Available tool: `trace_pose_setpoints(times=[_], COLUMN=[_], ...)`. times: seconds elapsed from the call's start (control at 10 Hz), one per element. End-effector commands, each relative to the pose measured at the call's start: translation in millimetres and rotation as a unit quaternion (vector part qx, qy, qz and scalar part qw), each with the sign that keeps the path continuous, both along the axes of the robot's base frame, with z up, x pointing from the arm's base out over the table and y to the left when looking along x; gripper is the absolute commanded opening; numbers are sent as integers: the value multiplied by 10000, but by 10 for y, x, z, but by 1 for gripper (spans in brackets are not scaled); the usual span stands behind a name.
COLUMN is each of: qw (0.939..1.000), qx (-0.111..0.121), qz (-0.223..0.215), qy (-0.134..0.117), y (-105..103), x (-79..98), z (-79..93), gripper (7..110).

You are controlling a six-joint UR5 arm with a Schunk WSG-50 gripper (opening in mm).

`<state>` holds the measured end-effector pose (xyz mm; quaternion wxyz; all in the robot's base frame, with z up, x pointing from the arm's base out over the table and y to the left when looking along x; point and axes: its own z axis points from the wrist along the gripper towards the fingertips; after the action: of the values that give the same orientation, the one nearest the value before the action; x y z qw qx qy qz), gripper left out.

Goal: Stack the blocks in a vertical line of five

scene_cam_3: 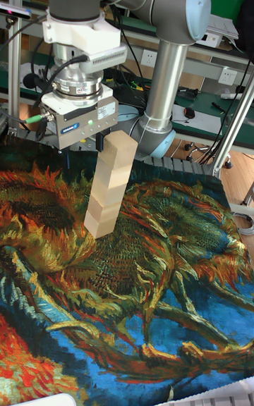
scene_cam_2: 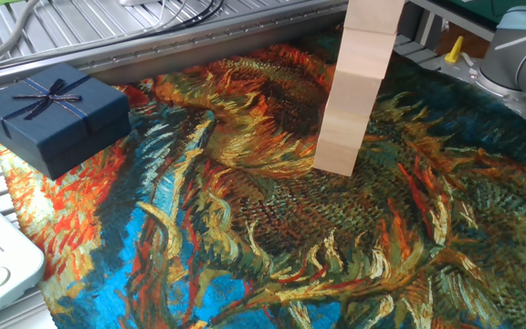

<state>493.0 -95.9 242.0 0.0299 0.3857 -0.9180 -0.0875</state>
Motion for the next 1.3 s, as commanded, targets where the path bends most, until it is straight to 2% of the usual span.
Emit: trace_pose_setpoints(times=[0.0,0.2,0.3,1.2], qw=[9999,9997,9997,9995], qx=[60,178,156,117], qz=[53,22,33,149], qy=[102,145,167,236], y=[-10,78,67,15], x=[-94,-127,-140,-190], z=[39,50,49,37], gripper=[22,22,44,44])
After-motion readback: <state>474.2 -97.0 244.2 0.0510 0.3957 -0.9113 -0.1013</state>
